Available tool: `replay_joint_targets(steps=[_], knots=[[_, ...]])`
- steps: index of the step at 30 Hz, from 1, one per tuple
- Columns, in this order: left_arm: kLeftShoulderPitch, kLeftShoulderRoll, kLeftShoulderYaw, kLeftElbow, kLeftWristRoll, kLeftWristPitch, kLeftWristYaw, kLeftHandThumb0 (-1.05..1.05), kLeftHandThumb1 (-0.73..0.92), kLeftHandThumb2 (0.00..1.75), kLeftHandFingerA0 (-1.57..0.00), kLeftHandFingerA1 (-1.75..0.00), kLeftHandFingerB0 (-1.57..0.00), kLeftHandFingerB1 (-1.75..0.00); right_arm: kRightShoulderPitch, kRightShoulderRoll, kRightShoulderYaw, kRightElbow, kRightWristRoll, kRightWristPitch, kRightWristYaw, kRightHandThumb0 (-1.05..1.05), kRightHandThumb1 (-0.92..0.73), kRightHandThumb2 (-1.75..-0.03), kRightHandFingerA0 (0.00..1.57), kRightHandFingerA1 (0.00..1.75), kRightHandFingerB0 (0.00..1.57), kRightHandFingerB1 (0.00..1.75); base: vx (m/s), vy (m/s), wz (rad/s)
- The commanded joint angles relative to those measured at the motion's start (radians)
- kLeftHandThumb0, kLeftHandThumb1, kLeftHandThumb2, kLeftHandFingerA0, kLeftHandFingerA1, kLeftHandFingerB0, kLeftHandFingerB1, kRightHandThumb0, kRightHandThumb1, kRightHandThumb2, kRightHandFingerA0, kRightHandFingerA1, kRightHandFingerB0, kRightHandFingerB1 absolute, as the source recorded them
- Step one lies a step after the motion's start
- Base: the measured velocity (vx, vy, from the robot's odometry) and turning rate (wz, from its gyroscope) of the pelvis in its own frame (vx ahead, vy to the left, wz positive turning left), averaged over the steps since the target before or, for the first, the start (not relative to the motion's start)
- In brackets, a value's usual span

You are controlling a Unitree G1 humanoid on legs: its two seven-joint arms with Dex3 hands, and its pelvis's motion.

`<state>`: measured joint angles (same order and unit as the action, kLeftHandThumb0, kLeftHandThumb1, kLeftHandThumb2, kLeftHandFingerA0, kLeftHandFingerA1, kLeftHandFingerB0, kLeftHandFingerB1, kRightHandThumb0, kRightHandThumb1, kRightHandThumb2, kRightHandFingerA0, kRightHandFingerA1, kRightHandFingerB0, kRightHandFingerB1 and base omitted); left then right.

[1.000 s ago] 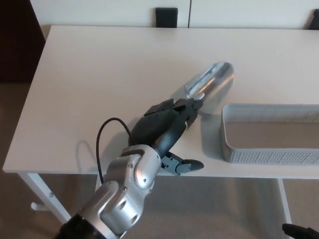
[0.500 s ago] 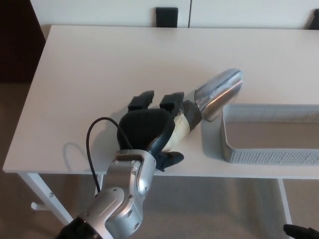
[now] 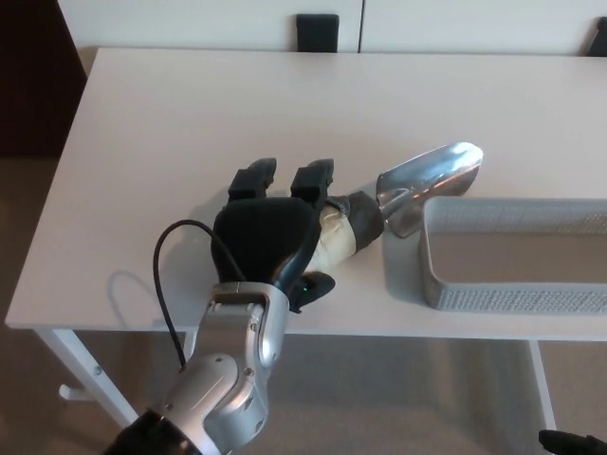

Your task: The robot walks towards a desk on which a shovel is kept on the left hand side and a container is kept on the right hand side. The robot picks up the shovel using its left hand and places it in the container.

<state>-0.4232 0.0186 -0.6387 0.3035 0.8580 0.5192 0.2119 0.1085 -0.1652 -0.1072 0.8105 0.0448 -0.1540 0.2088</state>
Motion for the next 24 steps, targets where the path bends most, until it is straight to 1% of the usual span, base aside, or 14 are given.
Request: replay_joint_targets(steps=[1, 3, 4, 11, 12, 14, 15, 16, 18, 19, 20, 21, 22, 24], knots=[[-0.028, -0.034, 0.033, 0.074, -0.036, 0.003, -0.035, -0.65, 0.41, 0.74, -0.05, -0.33, -0.1, -0.25, -0.009, -0.023, -0.002, -0.021, 0.002, 0.032, 0.011, -0.44, -0.56, -0.56, 0.58, 0.58, 0.4, 0.45, 0.0, 0.0, 0.0], [-0.028, -0.044, 0.041, 0.091, -0.042, -0.006, -0.029, -0.64, 0.42, 0.76, -0.08, -0.4, -0.01, -0.32, -0.01, -0.026, 0.001, -0.02, -0.002, 0.03, 0.013, -0.45, -0.57, -0.56, 0.58, 0.57, 0.4, 0.45, 0.0, 0.0, 0.0], [-0.047, -0.058, 0.048, 0.117, -0.061, 0.006, -0.076, -0.33, 0.22, 0.84, 0.0, -0.48, 0.0, -0.48, -0.014, -0.033, 0.0, -0.02, 0.0, 0.029, 0.023, -0.46, -0.56, -0.56, 0.57, 0.57, 0.4, 0.44, 0.0, 0.0, 0.0], [-0.095, -0.106, 0.134, 0.204, -0.181, -0.023, -0.204, -0.32, 0.25, 0.84, -0.01, -0.48, 0.0, -0.47, -0.019, -0.041, 0.012, -0.031, -0.006, 0.038, 0.029, -0.47, -0.56, -0.56, 0.58, 0.57, 0.4, 0.44, 0.0, 0.0, 0.0], [-0.113, -0.104, 0.135, 0.231, -0.191, -0.038, -0.225, -0.65, 0.43, 0.71, -0.25, -0.43, -0.09, -0.32, -0.024, -0.041, 0.012, -0.03, -0.005, 0.045, 0.028, -0.49, -0.55, -0.56, 0.59, 0.57, 0.4, 0.44, 0.0, 0.0, 0.0], [-0.135, -0.094, 0.129, 0.252, -0.202, -0.056, -0.273, -0.65, 0.43, 0.73, -0.33, -0.45, -0.12, -0.35, -0.026, -0.039, 0.009, -0.032, -0.001, 0.057, 0.026, -0.48, -0.54, -0.55, 0.61, 0.58, 0.41, 0.44, 0.0, 0.0, 0.0], [-0.147, -0.098, 0.146, 0.265, -0.235, -0.067, -0.302, -0.55, 0.5, 0.56, -0.46, -0.39, -0.25, -0.3, -0.028, -0.04, 0.01, -0.033, 0.0, 0.058, 0.03, -0.49, -0.54, -0.55, 0.62, 0.58, 0.41, 0.44, 0.0, 0.0, 0.0], [-0.148, -0.103, 0.181, 0.267, -0.285, -0.08, -0.332, -0.34, 0.57, 0.57, -0.7, -0.83, -0.37, -0.33, -0.029, -0.038, 0.013, -0.037, -0.001, 0.059, 0.031, -0.49, -0.54, -0.55, 0.62, 0.58, 0.41, 0.44, 0.0, 0.0, 0.0], [-0.173, -0.097, 0.198, 0.323, -0.314, -0.125, -0.37, -0.19, 0.76, 0.62, -1.09, -0.55, -0.68, -0.43, -0.032, -0.037, 0.015, -0.05, -0.002, 0.07, 0.028, -0.46, -0.56, -0.56, 0.64, 0.59, 0.42, 0.45, 0.0, 0.0, 0.0], [-0.178, -0.088, 0.194, 0.338, -0.314, -0.15, -0.383, -0.16, 0.77, 0.64, -1.17, -0.59, -0.76, -0.47, -0.029, -0.039, 0.021, -0.059, -0.007, 0.07, 0.029, -0.46, -0.57, -0.56, 0.64, 0.59, 0.42, 0.45, 0.0, 0.0, 0.0], [-0.177, -0.086, 0.192, 0.345, -0.31, -0.164, -0.375, -0.22, 0.75, 0.63, -1.13, -0.76, -0.76, -0.52, -0.029, -0.043, 0.025, -0.061, -0.011, 0.069, 0.032, -0.47, -0.57, -0.56, 0.65, 0.59, 0.42, 0.44, 0.0, 0.0, 0.0], [-0.177, -0.089, 0.199, 0.357, -0.309, -0.176, -0.353, -0.25, 0.78, 0.63, -1.01, -0.72, -0.63, -0.53, -0.034, -0.047, 0.028, -0.06, -0.014, 0.069, 0.034, -0.46, -0.57, -0.56, 0.63, 0.58, 0.42, 0.45, 0.0, 0.0, 0.0], [-0.177, -0.092, 0.206, 0.361, -0.311, -0.18, -0.341, -0.27, 0.8, 0.64, -0.99, -0.73, -0.51, -0.45, -0.039, -0.048, 0.029, -0.06, -0.015, 0.071, 0.035, -0.45, -0.58, -0.56, 0.63, 0.58, 0.43, 0.45, 0.0, 0.0, 0.0], [-0.169, -0.088, 0.218, 0.359, -0.315, -0.206, -0.323, -0.25, 0.78, 0.62, -0.97, -0.79, -0.52, -0.44, -0.041, -0.051, 0.034, -0.062, -0.018, 0.07, 0.036, -0.45, -0.58, -0.56, 0.62, 0.57, 0.43, 0.44, 0.0, 0.0, 0.0]])
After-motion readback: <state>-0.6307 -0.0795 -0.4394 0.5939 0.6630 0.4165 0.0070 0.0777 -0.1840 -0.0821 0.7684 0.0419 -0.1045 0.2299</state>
